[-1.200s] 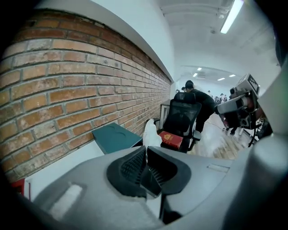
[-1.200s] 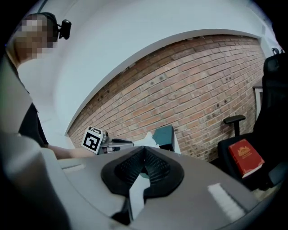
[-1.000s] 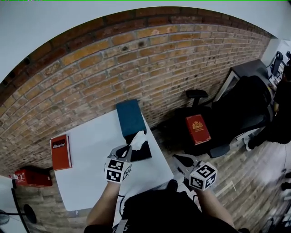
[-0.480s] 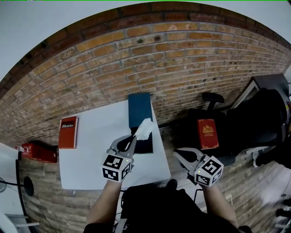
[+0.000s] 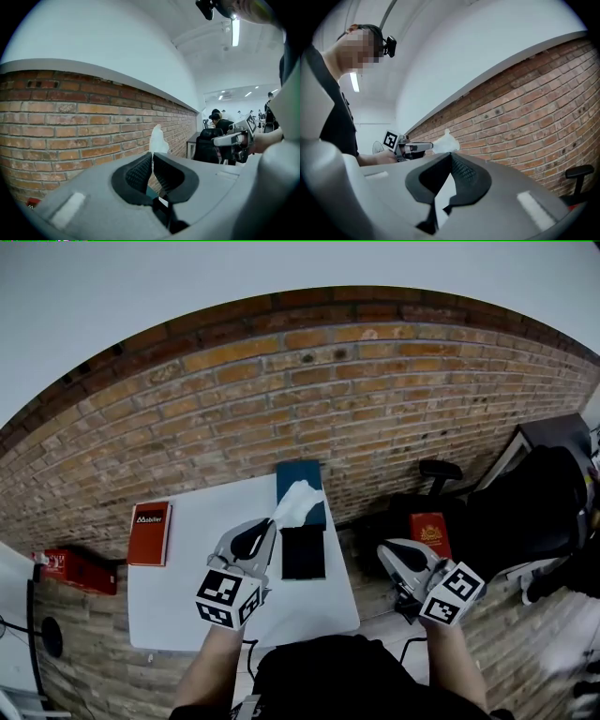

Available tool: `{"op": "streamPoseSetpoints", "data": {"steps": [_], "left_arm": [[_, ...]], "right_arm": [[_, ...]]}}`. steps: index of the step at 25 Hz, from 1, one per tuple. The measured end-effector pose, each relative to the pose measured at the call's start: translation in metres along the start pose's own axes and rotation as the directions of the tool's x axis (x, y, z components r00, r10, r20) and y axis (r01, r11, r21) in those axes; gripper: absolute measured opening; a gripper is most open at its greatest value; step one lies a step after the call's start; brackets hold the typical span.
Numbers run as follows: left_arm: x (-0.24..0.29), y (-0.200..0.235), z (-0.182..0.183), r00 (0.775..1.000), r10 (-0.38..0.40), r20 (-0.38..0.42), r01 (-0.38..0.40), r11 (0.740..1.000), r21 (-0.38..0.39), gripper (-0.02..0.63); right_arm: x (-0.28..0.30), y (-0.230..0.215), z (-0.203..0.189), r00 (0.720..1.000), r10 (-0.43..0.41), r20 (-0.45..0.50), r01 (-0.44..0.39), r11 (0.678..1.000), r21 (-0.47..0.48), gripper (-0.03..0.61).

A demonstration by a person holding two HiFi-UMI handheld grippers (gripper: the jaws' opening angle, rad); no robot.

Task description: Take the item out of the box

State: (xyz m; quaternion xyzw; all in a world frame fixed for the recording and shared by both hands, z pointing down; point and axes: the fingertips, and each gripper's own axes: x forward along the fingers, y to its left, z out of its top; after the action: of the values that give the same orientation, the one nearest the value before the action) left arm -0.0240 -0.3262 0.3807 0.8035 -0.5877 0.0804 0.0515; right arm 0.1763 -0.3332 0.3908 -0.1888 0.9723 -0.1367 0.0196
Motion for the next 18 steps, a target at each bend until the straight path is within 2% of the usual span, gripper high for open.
{"op": "streamPoseSetpoints", "data": {"steps": [4,8,11,15,18], "left_arm": [[-0.013,0.007,0.021,0.998,-0.001,0.063,0.002,1.0,-0.019,0.012],[-0.022,0.013,0.024,0.996,0.002,0.087,0.0,1.0,-0.022,0.012],[-0.024,0.024,0.015,0.996,0.021,0.085,-0.018,0.999,-0.032,0.012],[-0.018,0.032,-0.007,0.998,0.049,0.049,-0.046,0.997,-0.054,0.012],[-0.005,0.025,-0.019,0.999,0.036,0.04,-0.033,0.997,-0.074,0.012]], "right_arm": [[-0.003,0.006,0.019,0.998,-0.042,0.043,0.045,0.997,-0.056,0.0],[-0.009,0.01,0.036,0.99,-0.087,0.113,0.094,0.994,-0.062,0.0],[-0.008,0.008,0.035,0.984,-0.118,0.131,0.126,0.99,-0.06,-0.002],[0.001,0.001,0.024,0.971,-0.198,0.131,0.209,0.975,-0.078,-0.002],[0.018,0.001,0.008,0.97,-0.22,0.101,0.23,0.967,-0.105,-0.002]]}}
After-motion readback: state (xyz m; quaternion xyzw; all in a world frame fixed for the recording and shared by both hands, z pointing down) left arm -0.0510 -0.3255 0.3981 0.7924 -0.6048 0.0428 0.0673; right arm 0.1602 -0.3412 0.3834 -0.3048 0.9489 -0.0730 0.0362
